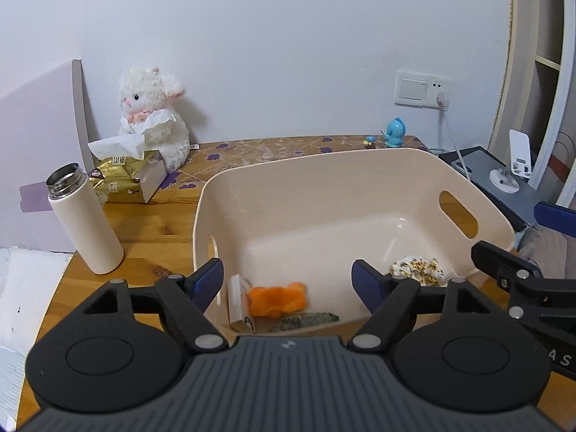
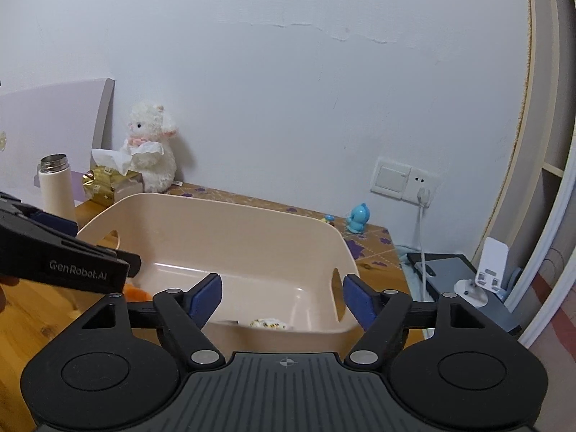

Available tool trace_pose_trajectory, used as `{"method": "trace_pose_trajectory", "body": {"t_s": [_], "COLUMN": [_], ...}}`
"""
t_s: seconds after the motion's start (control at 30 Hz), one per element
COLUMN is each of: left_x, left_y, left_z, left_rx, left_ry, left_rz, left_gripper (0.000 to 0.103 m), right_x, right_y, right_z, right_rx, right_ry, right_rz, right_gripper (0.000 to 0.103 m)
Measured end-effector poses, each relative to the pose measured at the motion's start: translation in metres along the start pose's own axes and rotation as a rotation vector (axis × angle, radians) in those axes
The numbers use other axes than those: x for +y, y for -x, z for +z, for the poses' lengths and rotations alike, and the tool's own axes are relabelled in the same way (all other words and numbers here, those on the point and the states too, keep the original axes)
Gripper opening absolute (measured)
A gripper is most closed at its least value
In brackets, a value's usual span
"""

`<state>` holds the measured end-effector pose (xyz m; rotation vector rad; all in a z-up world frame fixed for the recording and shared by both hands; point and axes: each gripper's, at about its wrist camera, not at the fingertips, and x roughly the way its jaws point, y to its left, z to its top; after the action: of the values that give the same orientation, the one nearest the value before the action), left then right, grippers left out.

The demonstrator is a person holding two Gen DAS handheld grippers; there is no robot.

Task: Organize objects
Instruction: 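Carry the box and sock into the beige bin and open both grippers, then move both open grippers back toward the last table items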

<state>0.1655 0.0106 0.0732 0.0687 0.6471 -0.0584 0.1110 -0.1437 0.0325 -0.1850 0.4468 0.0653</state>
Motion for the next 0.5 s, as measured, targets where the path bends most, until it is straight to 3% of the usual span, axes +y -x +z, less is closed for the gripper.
{"method": "trace_pose_trajectory", "body": {"t_s": [0.27, 0.5], "left_x": [-0.002, -0.006], "left_y": [0.023, 0.022], "left_z": [-0.023, -0.051], "left_rx": [0.016, 0.085], "left_ry": [-0.025, -0.057], "left_rz": [-0.023, -0.060], "left_gripper": [0.080, 0.081], "right_x": [-0.006, -0.004], "right_y": [0.026, 0.025], "right_z": [-0.019, -0.041], "right_rx": [0.028, 0.095], "right_ry": [0.004, 0.018], "right_rz": [0.004, 0.008], "right_gripper": [0.078, 0.078]}}
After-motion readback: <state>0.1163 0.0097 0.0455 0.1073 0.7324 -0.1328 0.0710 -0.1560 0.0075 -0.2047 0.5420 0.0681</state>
